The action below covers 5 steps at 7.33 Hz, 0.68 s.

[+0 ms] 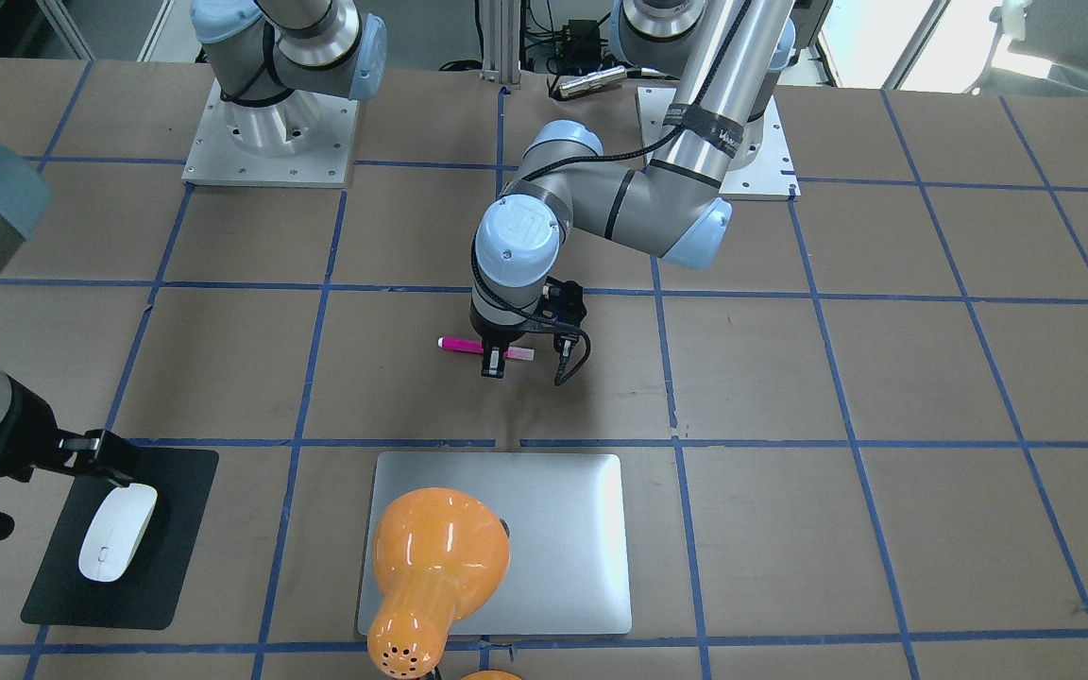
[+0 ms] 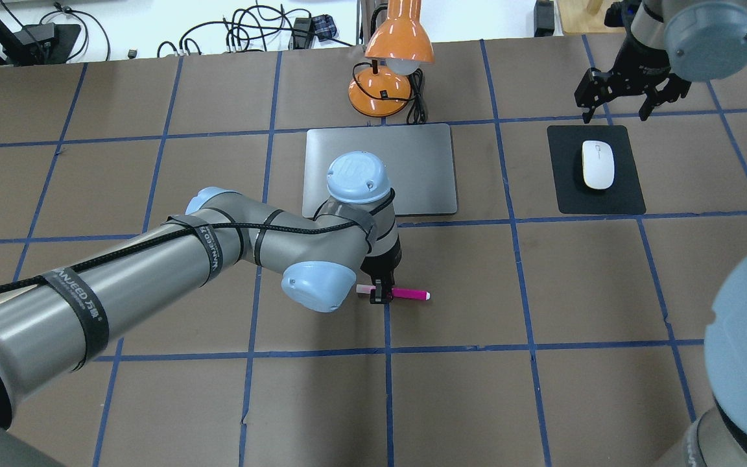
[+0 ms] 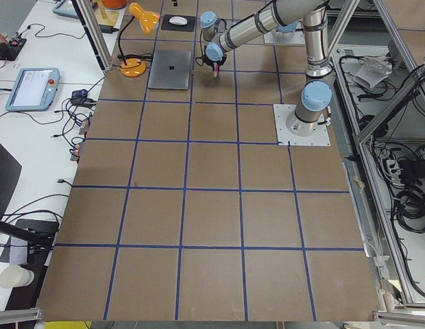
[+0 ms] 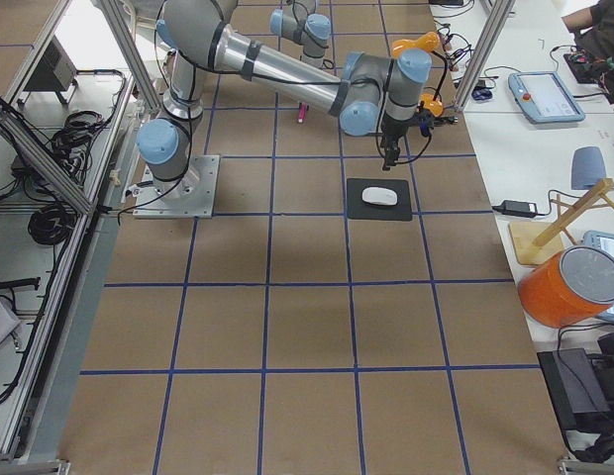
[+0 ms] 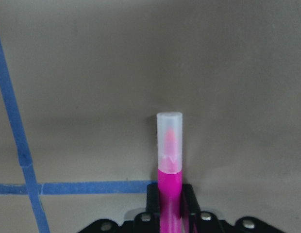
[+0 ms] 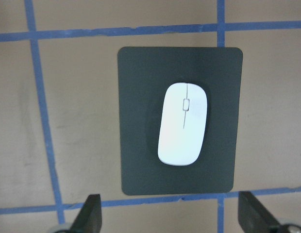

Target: Place pen and mouse around notebook

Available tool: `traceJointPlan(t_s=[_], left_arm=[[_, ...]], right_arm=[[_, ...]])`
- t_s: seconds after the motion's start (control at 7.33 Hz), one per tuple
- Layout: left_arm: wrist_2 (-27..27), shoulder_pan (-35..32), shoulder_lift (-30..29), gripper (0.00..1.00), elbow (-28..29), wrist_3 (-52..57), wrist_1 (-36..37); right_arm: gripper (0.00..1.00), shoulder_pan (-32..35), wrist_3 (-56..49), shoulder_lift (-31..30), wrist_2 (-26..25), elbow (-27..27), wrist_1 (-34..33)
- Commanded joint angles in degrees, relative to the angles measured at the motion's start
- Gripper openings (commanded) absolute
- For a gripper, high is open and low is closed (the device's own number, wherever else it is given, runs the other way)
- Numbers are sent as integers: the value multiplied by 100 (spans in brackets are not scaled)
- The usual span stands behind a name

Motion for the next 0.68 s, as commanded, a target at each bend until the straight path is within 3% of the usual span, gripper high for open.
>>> traceJointPlan(t_s=[0.0,0.14,0.27,0.55], left_arm=[[33,43,111,100,50,246,-19],[190,86,347,100,172,1371,-245],[200,261,697,100,513,2688,-1292],[217,796,1418,100,1504,5580,-3534]], right_arm=[[100,513,431,-880,16,10,809],[100,846,876,-1258,191,28,1012],[100,1137,968,-1549,305,36,1336],[100,1324,1231,-1667,315,37,1313]])
